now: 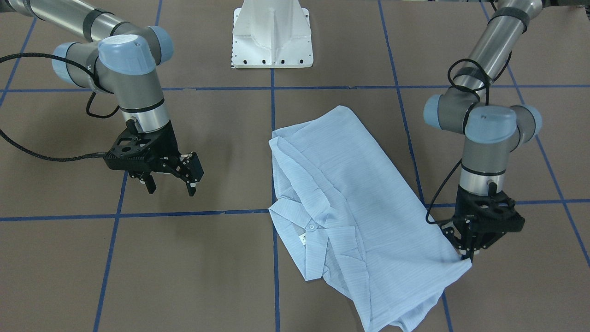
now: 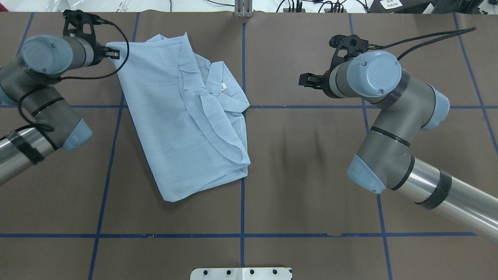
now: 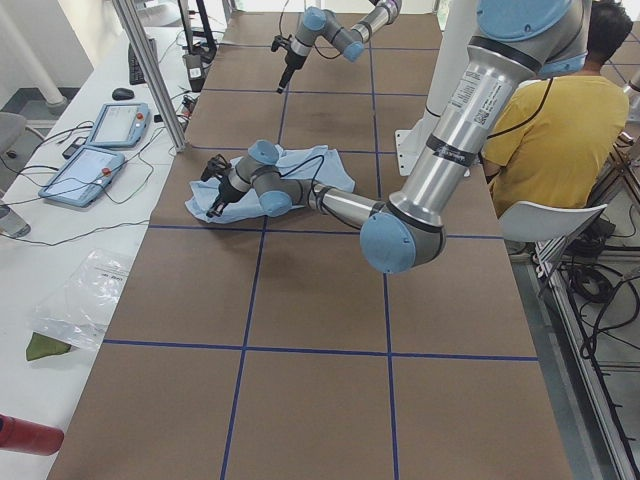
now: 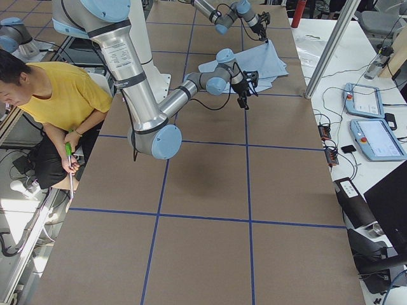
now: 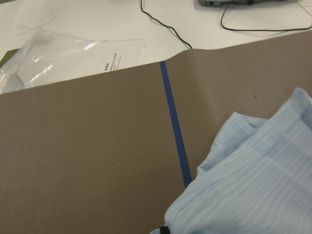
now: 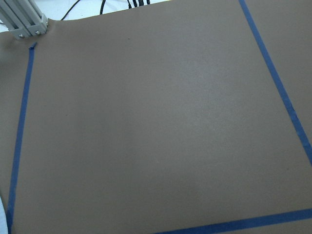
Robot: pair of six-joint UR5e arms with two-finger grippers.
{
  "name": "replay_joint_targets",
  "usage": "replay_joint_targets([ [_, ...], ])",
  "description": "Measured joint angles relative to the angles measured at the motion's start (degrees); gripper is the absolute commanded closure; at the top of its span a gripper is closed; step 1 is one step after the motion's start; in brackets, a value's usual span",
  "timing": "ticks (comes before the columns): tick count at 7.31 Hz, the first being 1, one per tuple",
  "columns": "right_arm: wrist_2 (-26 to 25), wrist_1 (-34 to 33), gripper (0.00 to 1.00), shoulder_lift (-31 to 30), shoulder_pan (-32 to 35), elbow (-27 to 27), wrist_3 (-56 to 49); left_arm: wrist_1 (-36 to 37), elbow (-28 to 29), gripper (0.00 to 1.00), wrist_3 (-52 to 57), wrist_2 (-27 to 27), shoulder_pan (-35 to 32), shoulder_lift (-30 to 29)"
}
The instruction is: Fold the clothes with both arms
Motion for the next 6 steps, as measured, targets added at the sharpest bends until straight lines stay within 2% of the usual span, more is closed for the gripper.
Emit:
replay_joint_targets([
  [1, 0.0, 0.0, 0.00, 0.1, -0.3, 0.2, 0.1, -2.8, 6.6, 0.01, 0.1, 0.4, -0.9, -4.1],
  [2, 0.0, -0.1, 0.00, 0.3, -0.6, 0.3, 0.4, -4.7, 9.4, 0.00, 0.7, 0.4, -1.4, -5.4],
  [3, -0.1, -0.4, 0.00, 1.1, -1.1, 0.1, 1.6, -6.6, 8.9, 0.00, 3.0, -0.5, -1.9, -4.4],
  [5, -0.2, -2.3, 0.02, 6.6, -2.4, -3.2, 7.2, -8.5, 4.0, 0.00, 7.0, -6.2, -3.1, -0.5],
  [6, -0.3, -4.7, 0.03, 11.9, -3.1, -7.5, 12.1, -8.6, 0.1, 0.00, 7.3, -7.9, -3.3, 2.2],
])
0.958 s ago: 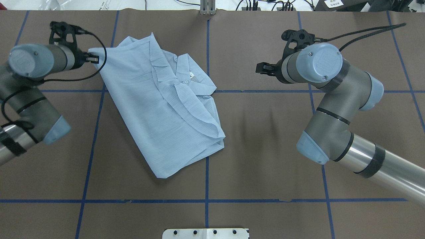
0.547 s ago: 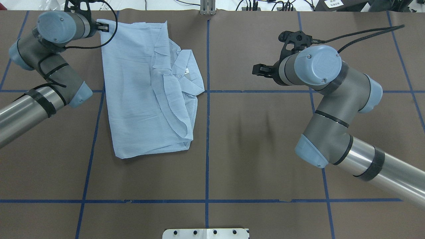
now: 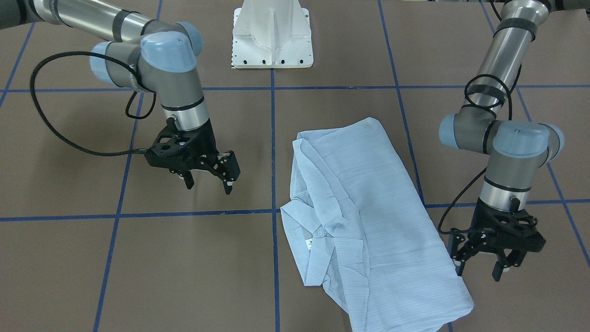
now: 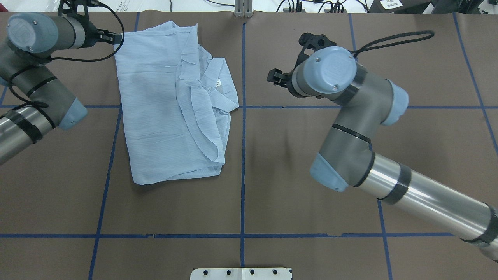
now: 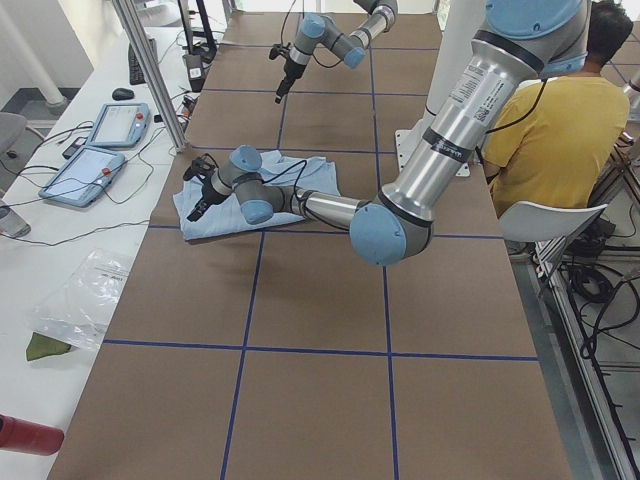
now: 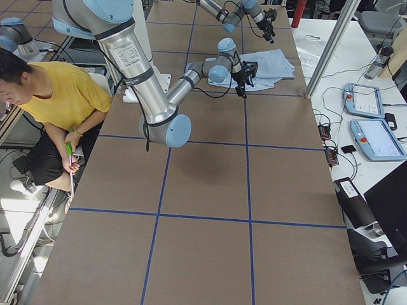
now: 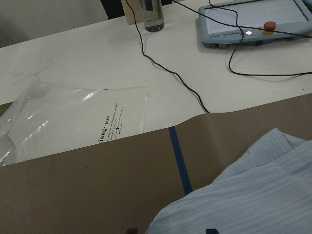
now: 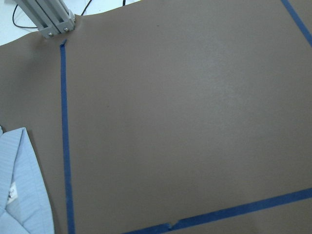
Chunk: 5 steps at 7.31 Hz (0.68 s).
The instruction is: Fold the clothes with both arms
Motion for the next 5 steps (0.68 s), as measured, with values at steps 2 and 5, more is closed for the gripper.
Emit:
replay_joint_targets([
  [2, -2.3, -2.9, 0.11, 11.0, -2.6, -10.6, 9.4, -0.1, -5.3, 0.00, -0.4, -1.0, 0.0, 4.2],
  [5, -7.6, -3.2, 0.27, 19.0, -6.6, -21.5, 16.2, -0.1, -6.5, 0.00, -3.1, -1.2, 0.4, 5.2],
])
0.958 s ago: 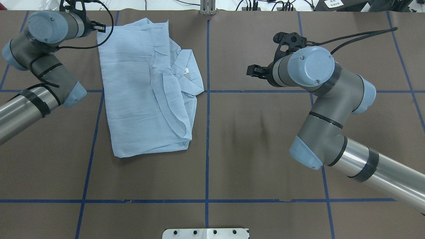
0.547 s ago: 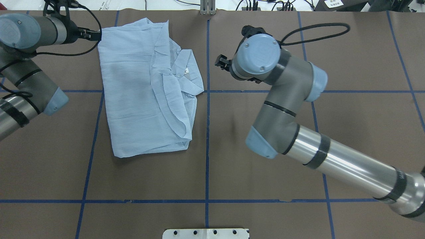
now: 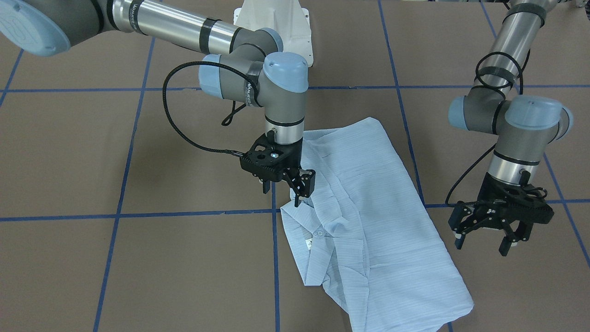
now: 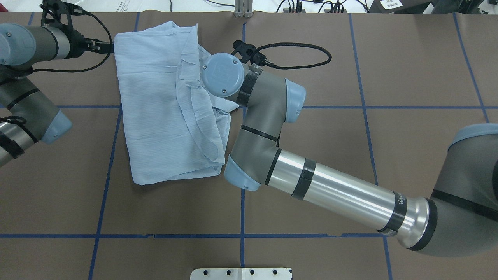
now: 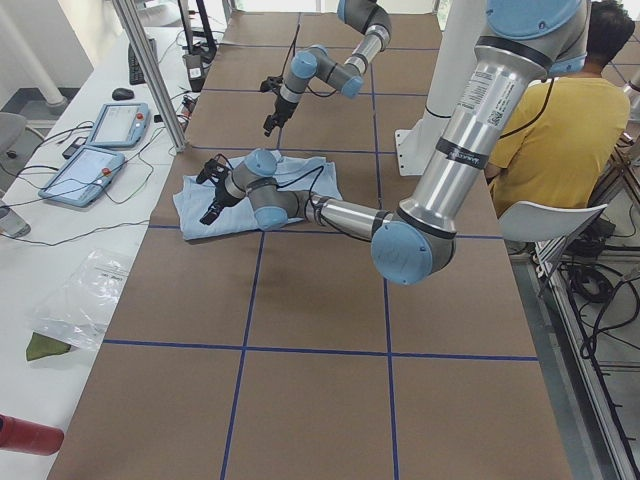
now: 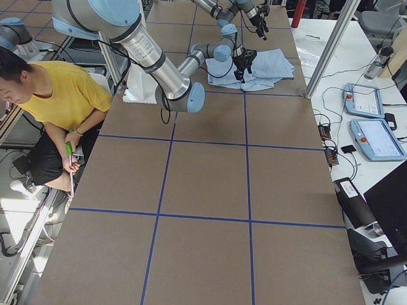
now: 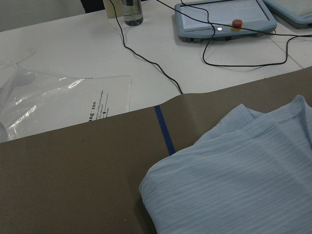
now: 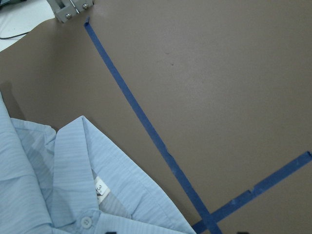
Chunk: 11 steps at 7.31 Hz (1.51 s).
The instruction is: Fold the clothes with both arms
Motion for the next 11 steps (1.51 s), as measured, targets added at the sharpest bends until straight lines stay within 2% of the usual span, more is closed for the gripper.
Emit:
replay_joint_targets([
  [3, -3.5, 0.3, 0.38, 2.5, -1.9, -5.4, 2.4, 0.0, -0.1, 0.00, -0.5, 0.0, 0.2, 0.1],
  [5, -6.0, 3.8, 0.43, 3.4, -2.8, -9.4, 2.9, 0.0, -0.1, 0.00, -0.5, 0.0, 0.2, 0.1],
  [8, -7.7, 9.8, 0.44, 3.9, -3.1, -13.2, 2.9, 0.0, -0.1, 0.00, -0.6, 0.0, 0.2, 0.1],
  [11, -7.8, 10.4, 0.43, 3.9, -3.3, -14.4, 2.9, 0.0, 0.0, 0.00, -0.6, 0.0, 0.2, 0.1],
])
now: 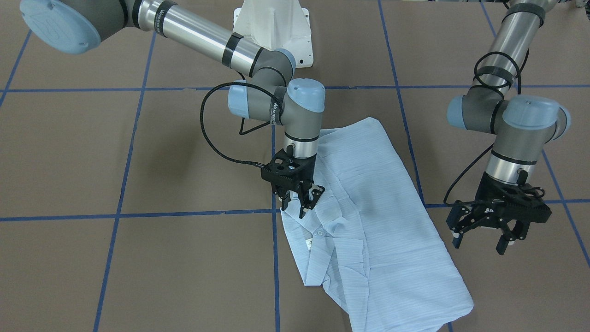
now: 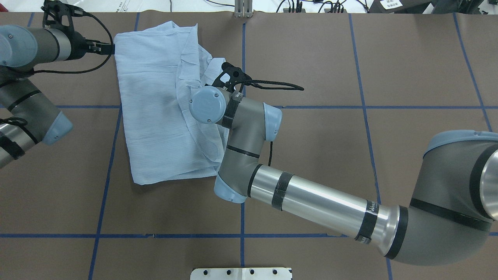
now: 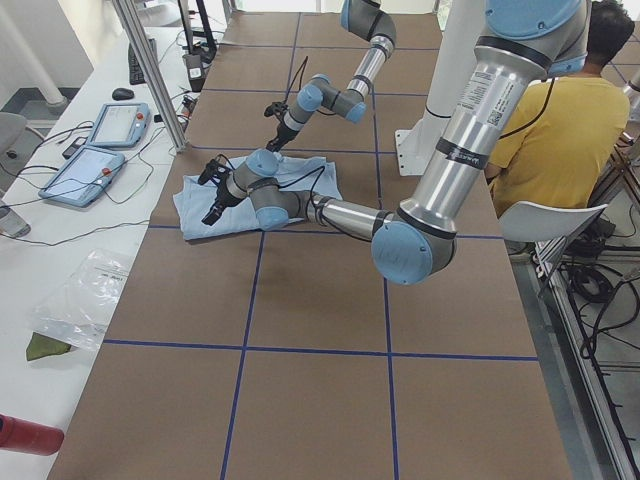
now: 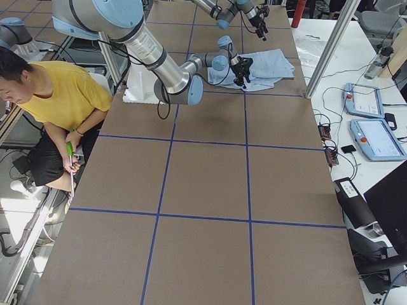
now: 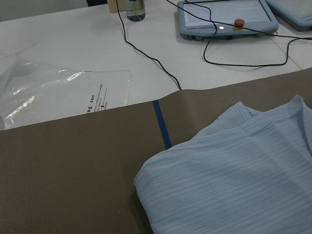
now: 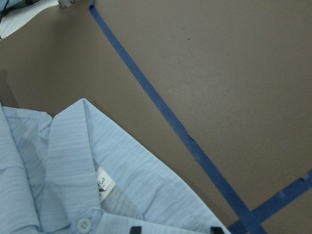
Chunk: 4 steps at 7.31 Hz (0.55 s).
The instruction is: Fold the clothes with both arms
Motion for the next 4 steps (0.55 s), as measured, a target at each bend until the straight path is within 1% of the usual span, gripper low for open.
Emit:
replay_joint_targets([
  [4, 0.1, -0.4, 0.41, 0.0, -0.1, -0.3, 0.2, 0.0, 0.0, 0.00, 0.0, 0.0, 0.0, 0.0],
])
